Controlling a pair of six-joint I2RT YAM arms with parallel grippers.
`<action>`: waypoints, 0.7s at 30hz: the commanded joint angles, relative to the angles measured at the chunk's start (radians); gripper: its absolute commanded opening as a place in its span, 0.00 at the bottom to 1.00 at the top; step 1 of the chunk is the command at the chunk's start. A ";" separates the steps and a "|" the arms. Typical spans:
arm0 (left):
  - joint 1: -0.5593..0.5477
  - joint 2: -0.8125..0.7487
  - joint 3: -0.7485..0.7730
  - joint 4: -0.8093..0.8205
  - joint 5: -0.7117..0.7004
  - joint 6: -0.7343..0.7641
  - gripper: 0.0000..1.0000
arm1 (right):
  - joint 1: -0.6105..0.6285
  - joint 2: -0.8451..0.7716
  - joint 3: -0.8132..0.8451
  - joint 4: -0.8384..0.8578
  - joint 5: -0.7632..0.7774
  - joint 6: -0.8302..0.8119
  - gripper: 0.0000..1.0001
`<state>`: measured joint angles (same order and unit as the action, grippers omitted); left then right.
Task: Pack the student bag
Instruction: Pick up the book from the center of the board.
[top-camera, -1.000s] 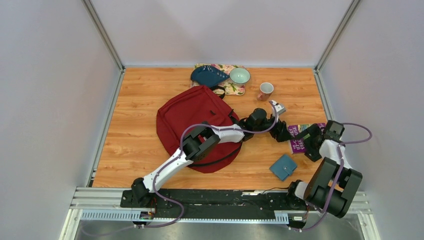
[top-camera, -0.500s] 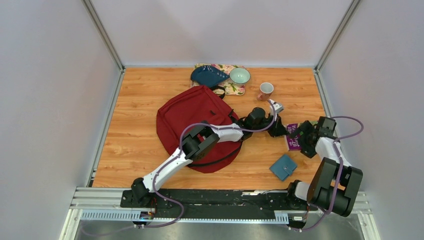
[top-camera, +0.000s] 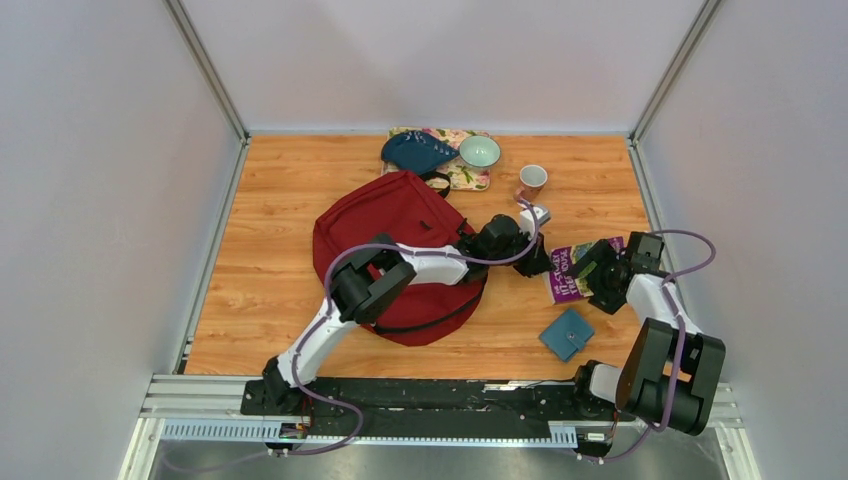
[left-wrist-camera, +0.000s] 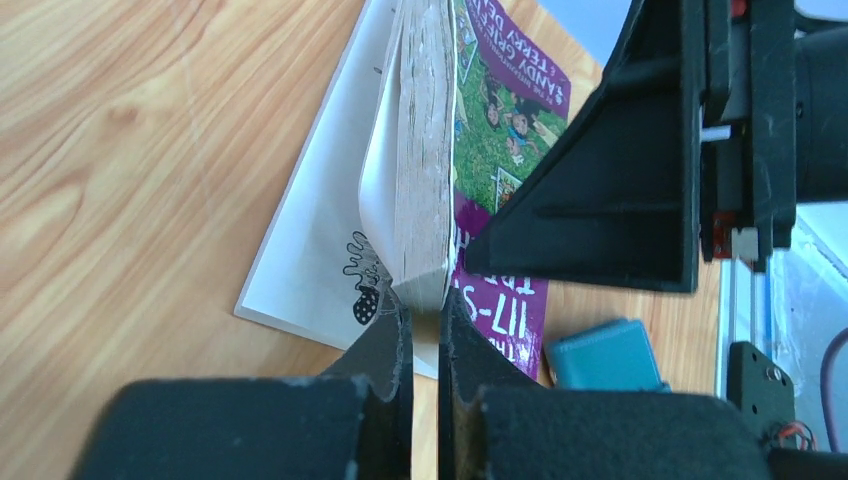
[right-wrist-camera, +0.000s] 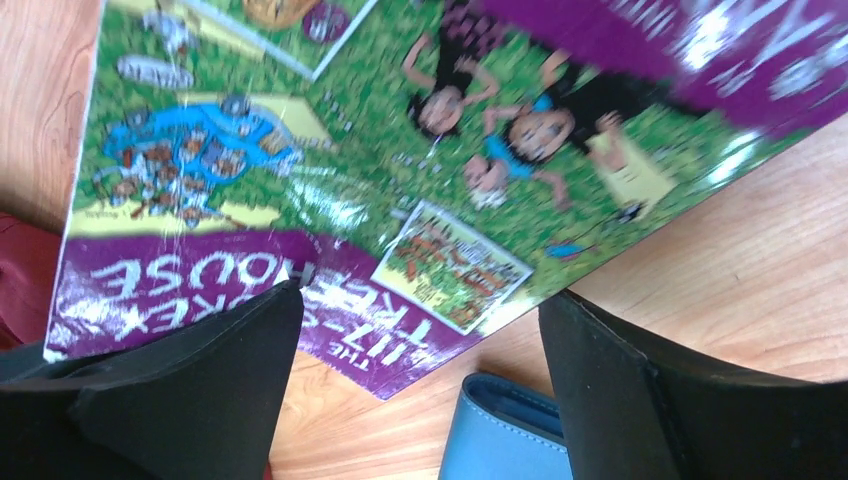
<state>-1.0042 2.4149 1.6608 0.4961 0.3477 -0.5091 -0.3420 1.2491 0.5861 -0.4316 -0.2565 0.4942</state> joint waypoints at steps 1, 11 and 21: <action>-0.008 -0.189 -0.129 -0.128 -0.073 0.057 0.04 | 0.003 -0.054 0.020 -0.002 0.011 0.024 0.91; 0.021 -0.355 -0.259 -0.225 -0.170 0.133 0.75 | -0.002 -0.057 0.012 -0.006 0.034 0.040 0.92; 0.065 -0.128 0.034 -0.177 0.089 0.152 0.77 | -0.029 -0.091 -0.017 0.010 0.042 0.072 0.93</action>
<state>-0.9474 2.1963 1.5501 0.2783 0.2966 -0.3790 -0.3515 1.1957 0.5861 -0.4522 -0.2264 0.5354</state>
